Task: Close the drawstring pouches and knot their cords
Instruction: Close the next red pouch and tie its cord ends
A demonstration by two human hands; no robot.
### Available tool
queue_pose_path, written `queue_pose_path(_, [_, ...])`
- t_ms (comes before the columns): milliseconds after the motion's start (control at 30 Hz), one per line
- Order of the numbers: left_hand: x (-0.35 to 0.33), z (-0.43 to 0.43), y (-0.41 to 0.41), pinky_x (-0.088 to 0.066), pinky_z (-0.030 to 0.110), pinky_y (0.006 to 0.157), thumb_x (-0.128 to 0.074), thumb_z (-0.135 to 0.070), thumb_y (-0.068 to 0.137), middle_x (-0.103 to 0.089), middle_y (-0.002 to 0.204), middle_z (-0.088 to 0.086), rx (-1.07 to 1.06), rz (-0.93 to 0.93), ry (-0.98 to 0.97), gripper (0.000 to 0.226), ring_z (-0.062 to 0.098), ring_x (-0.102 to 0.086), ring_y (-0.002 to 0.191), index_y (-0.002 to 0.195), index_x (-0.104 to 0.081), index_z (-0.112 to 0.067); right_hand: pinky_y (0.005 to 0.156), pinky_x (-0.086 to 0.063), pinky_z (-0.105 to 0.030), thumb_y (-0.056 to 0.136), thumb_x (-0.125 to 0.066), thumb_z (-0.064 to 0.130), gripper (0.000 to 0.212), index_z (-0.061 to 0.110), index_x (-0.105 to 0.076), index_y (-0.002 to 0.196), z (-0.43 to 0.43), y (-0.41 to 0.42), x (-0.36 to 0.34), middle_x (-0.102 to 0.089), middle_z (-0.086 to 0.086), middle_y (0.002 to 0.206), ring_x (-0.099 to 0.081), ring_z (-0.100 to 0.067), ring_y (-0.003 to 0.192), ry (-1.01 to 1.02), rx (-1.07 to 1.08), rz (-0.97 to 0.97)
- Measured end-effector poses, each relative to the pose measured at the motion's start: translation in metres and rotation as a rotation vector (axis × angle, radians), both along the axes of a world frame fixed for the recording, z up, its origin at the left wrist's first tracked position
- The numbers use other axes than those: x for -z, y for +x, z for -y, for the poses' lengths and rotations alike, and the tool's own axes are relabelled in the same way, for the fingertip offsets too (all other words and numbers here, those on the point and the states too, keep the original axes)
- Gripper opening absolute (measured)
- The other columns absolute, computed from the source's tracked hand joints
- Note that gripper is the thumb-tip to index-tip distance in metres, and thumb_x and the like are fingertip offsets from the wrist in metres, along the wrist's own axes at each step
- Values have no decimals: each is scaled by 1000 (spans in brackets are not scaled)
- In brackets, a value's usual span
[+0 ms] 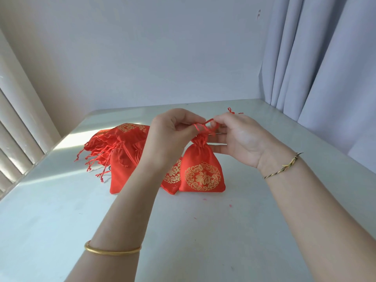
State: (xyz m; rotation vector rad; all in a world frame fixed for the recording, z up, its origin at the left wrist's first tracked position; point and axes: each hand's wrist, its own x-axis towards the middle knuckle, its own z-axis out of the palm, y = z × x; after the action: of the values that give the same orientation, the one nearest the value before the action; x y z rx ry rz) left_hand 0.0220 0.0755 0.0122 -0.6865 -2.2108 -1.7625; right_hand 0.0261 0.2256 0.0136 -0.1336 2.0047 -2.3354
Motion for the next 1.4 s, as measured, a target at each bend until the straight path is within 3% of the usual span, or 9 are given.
queue_pose_path(200, [3, 7, -6, -50, 16, 70, -67, -14, 83, -73, 85, 1, -18, 168, 160, 5, 1, -63, 74, 81, -71, -14, 74, -52, -34, 97, -45, 28, 37, 16, -44, 62, -5, -4, 3, -62, -4, 70, -65, -19, 68, -40, 134, 22])
queue_pose_path(300, [5, 9, -10, -49, 27, 76, -63, -24, 87, -72, 88, 1, -53, 223, 168, 12, 7, -61, 78, 79, -71, -18, 66, -51, -29, 94, -50, 33, 37, 17, -47, 61, -7, -6, 6, -61, 1, 65, -66, -16, 67, -17, 246, 27])
queue_pose_path(467, [6, 8, -10, -46, 26, 73, -58, -24, 91, -71, 85, -4, 9, 302, 258, 16, 7, -61, 77, 80, -68, -18, 56, -48, -23, 89, -57, 36, 33, 18, -52, 63, -12, -8, 11, -59, 5, 54, -64, -11, 55, -7, 352, 59])
queue_pose_path(667, [7, 5, -10, -49, 23, 75, -45, -19, 98, -73, 97, 2, 123, 370, 445, 22, 14, -68, 96, 83, -61, -14, 54, -47, -22, 87, -61, 32, 32, 16, -53, 61, -15, -10, 17, -56, 6, 47, -60, -10, 49, -14, 386, 93])
queue_pose_path(800, [9, -1, -7, -54, 22, 77, -40, -16, 100, -73, 81, 3, 206, 349, 613, 21, 18, -70, 90, 85, -55, -11, 51, -47, -22, 88, -61, 30, 32, 15, -53, 62, -11, -10, 21, -56, 5, 48, -59, -10, 49, -6, 358, 101])
queue_pose_path(1000, [10, 1, -9, -51, 16, 65, -43, -14, 99, -65, 60, -3, 115, 301, 605, 21, 14, -70, 71, 82, -54, -9, 46, -47, -19, 89, -60, 24, 32, 11, -52, 61, -13, -9, 18, -55, 5, 42, -57, -9, 43, -33, 424, 83])
queue_pose_path(1133, [8, 2, -7, -51, 16, 61, -46, -14, 97, -61, 55, -6, 115, 329, 480, 19, 11, -69, 65, 82, -57, -9, 47, -45, -20, 91, -58, 22, 34, 12, -50, 59, -9, -9, 21, -52, 4, 45, -54, -9, 43, -42, 464, 95])
queue_pose_path(1233, [6, 3, -6, -52, 19, 62, -53, -14, 94, -61, 54, -5, 115, 362, 297, 10, 12, -68, 60, 93, -60, -7, 46, -43, -19, 90, -58, 26, 34, 14, -51, 59, -6, -5, 14, -54, 4, 49, -55, -9, 44, -24, 416, 56])
queue_pose_path(1400, [3, 4, -5, -52, 21, 56, -61, -17, 90, -64, 57, -1, 114, 370, 105, 32, 14, -62, 52, 113, -49, 2, 44, -34, -18, 89, -59, 31, 34, 16, -57, 59, 4, 6, -4, -56, 4, 53, -54, -9, 46, 132, 273, -116])
